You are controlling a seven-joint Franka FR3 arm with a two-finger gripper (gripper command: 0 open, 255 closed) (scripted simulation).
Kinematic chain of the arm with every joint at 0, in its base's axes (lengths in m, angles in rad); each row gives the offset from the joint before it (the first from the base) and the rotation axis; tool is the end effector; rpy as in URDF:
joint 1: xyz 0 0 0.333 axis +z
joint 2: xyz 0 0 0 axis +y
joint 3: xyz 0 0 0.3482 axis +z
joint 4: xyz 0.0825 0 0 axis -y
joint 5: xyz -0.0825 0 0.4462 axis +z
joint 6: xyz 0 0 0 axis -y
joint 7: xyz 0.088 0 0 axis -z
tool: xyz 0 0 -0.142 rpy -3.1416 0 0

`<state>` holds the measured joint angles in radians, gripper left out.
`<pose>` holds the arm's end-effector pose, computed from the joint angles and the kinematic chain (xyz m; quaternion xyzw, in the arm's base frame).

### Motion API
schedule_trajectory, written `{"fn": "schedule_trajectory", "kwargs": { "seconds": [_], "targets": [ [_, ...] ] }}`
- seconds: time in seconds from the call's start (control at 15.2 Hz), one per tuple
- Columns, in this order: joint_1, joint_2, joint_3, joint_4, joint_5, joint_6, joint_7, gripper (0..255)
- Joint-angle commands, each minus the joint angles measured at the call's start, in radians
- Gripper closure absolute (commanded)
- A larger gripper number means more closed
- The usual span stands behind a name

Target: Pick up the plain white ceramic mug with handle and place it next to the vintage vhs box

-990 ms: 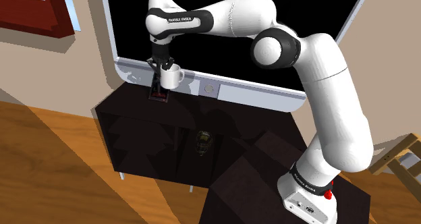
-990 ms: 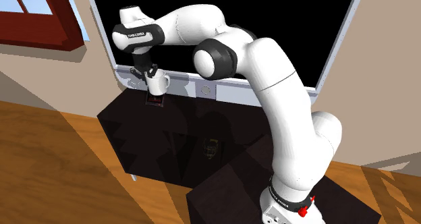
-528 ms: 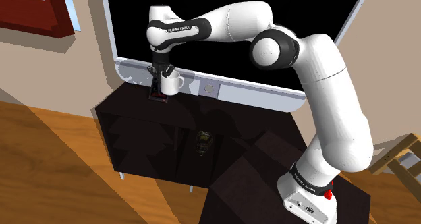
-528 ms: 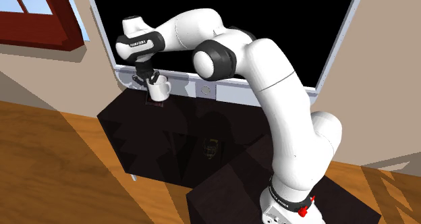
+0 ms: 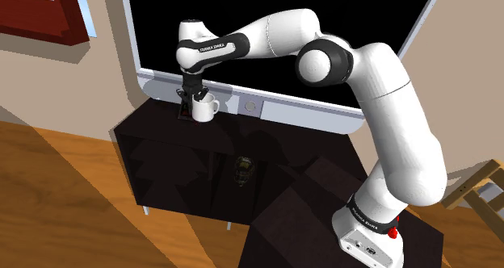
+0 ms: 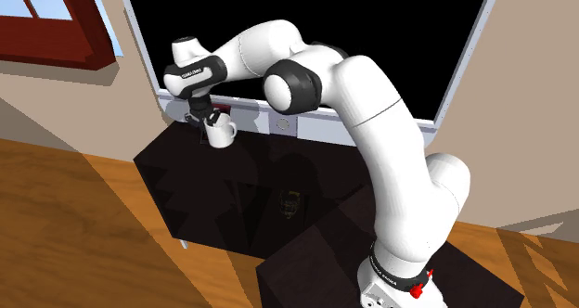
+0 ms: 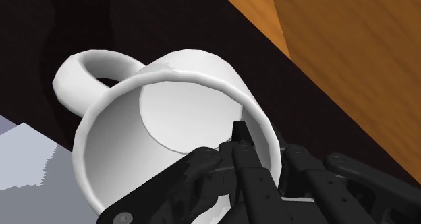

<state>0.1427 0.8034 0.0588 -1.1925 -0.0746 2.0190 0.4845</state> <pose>0.8264 0.1494 0.2673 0.9908 -0.1345 0.0158 0.0079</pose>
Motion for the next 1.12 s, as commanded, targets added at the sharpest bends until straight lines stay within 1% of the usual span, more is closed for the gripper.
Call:
{"fn": "schedule_trajectory", "kwargs": {
  "seconds": [0.0,0.86,1.06],
  "targets": [
    [-0.001,0.011,-0.001,-0.008,-0.001,0.020,-0.001,255],
    [0.000,0.100,-0.005,-0.033,-0.006,0.134,0.004,255],
    [0.000,0.105,-0.005,-0.033,-0.006,0.139,0.005,255]
  ]
}}
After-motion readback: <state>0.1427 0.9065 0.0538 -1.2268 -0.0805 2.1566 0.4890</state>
